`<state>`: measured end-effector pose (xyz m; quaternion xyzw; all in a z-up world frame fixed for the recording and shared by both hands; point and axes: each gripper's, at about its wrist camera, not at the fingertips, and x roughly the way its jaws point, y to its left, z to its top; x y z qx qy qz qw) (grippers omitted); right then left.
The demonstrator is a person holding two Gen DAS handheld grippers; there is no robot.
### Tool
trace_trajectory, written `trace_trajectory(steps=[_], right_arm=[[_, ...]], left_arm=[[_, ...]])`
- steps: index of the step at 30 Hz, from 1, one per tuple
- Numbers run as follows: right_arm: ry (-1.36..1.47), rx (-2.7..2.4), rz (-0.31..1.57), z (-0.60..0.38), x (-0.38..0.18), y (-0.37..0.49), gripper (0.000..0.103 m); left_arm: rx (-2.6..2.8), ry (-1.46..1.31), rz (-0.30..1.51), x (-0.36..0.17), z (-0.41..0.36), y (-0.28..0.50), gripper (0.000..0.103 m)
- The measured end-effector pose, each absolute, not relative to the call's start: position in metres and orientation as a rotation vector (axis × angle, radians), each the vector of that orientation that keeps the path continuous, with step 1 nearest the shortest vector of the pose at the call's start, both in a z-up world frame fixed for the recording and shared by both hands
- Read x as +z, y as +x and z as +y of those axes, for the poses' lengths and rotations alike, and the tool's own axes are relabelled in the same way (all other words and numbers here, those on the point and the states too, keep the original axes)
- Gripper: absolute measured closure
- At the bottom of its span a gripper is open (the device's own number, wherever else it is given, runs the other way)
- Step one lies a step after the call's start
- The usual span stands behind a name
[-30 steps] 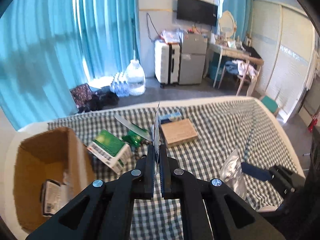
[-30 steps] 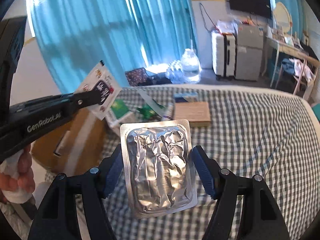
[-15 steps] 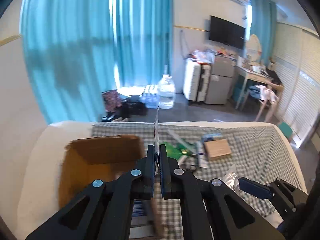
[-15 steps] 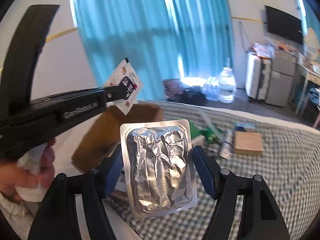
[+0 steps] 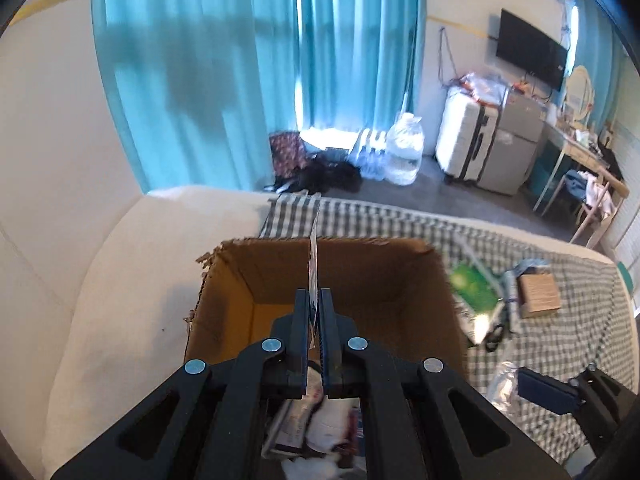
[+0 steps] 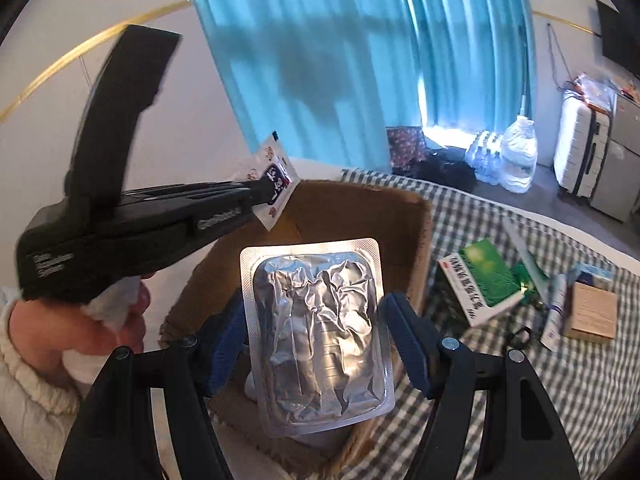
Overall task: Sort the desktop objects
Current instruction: 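Carry the blister pack and card over the cardboard box and open both tools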
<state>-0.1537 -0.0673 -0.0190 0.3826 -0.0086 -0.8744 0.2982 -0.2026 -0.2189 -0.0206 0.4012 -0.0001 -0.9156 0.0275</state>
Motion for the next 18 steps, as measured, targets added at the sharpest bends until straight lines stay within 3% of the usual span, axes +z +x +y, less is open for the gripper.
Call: trace_trajectory(steps=[9, 12, 13, 14, 16, 18], right_arm=[[1.074, -2.294, -0.020, -0.081, -0.048, -0.182, 0.035], [1.108, -2.308, 0.032, -0.084, -0.054, -0.181, 0.030], [1.114, -2.343, 0.044, -0.083, -0.055, -0.179, 0.026], [1.125, -2.375, 0.044, -0.081, -0.054, -0.179, 0.014], [1.130, -2.389, 0.006, -0.074, -0.051, -0.174, 0.012], [1.096, -2.385, -0.054, -0.064, -0.043, -0.169, 0.012]], left_arm=[[-2.791, 1.349, 0.018, -0.059, -0.234, -0.225, 0.098], [-2.781, 1.358, 0.016, -0.062, -0.235, -0.224, 0.091], [-2.778, 1.359, 0.016, -0.062, -0.235, -0.223, 0.080], [-2.771, 1.357, 0.019, -0.061, -0.235, -0.220, 0.060], [-2.758, 1.331, 0.027, -0.056, -0.236, -0.213, 0.035], [-2.763, 1.296, 0.045, -0.046, -0.238, -0.203, 0.032]])
